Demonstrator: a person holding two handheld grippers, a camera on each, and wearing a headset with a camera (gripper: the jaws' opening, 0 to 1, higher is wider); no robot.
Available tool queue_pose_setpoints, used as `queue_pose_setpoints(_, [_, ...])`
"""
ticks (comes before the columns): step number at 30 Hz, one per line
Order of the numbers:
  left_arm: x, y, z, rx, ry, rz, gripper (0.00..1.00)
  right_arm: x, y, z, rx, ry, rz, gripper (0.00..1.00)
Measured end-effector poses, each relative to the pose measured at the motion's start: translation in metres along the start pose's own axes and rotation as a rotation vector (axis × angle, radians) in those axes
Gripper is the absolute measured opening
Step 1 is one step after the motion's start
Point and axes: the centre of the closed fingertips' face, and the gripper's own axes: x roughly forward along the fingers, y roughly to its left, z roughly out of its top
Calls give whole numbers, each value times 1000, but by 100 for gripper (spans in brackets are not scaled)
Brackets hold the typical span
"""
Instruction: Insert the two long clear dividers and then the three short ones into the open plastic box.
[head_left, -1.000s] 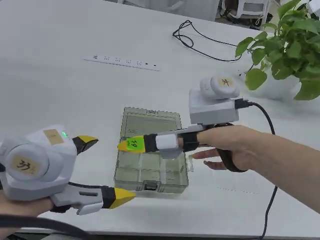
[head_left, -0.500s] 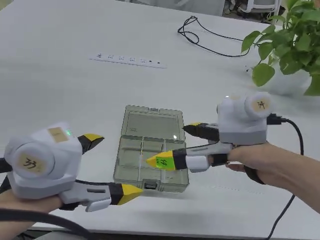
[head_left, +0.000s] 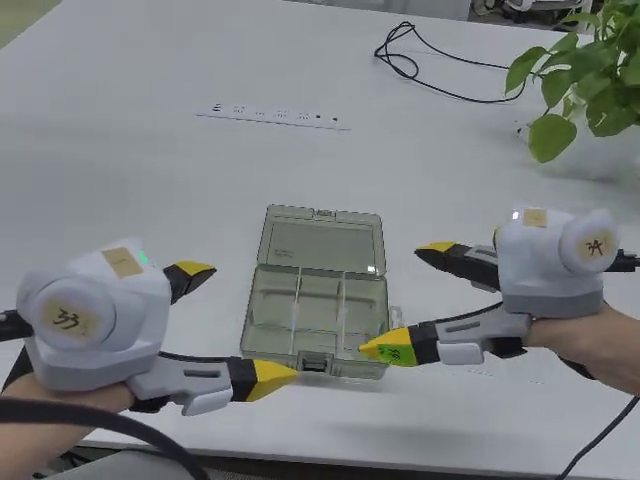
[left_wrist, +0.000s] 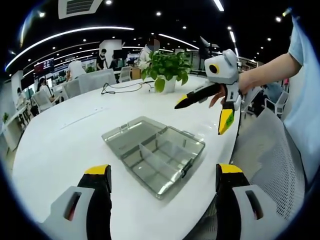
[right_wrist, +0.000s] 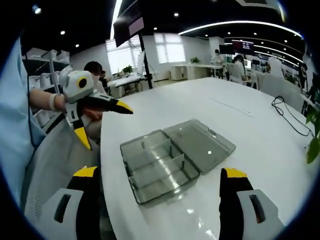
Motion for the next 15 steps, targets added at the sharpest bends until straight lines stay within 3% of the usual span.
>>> queue_pose_setpoints(5, [2, -4, 0, 2, 4, 1, 88, -5, 0, -20, -86, 91, 31, 99])
queue_pose_setpoints(7, [2, -7, 0, 3, 6, 1, 88, -7, -6, -30, -116, 133, 42, 98])
queue_pose_setpoints(13, [3, -12, 2, 1, 9, 3, 88, -11, -6, -45, -195, 233, 80, 94])
queue_pose_setpoints(15, [2, -13, 3, 1, 9, 5, 88, -14, -9, -54, -220, 293, 103, 91])
